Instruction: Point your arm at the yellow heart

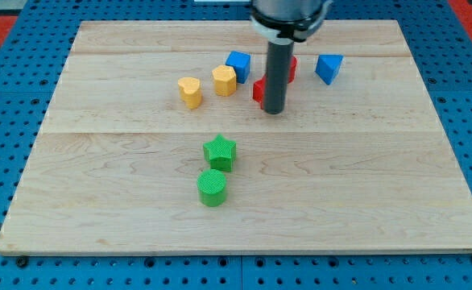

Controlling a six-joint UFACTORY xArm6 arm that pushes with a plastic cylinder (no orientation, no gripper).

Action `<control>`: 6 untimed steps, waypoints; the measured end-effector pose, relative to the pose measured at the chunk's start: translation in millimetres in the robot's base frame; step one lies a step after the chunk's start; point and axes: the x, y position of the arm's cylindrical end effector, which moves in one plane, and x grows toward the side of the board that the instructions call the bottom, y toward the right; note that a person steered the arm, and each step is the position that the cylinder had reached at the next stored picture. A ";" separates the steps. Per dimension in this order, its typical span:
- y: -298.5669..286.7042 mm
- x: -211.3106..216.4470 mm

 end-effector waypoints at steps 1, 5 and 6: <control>-71.6 36.9; -160.7 -31.2; -125.9 -17.3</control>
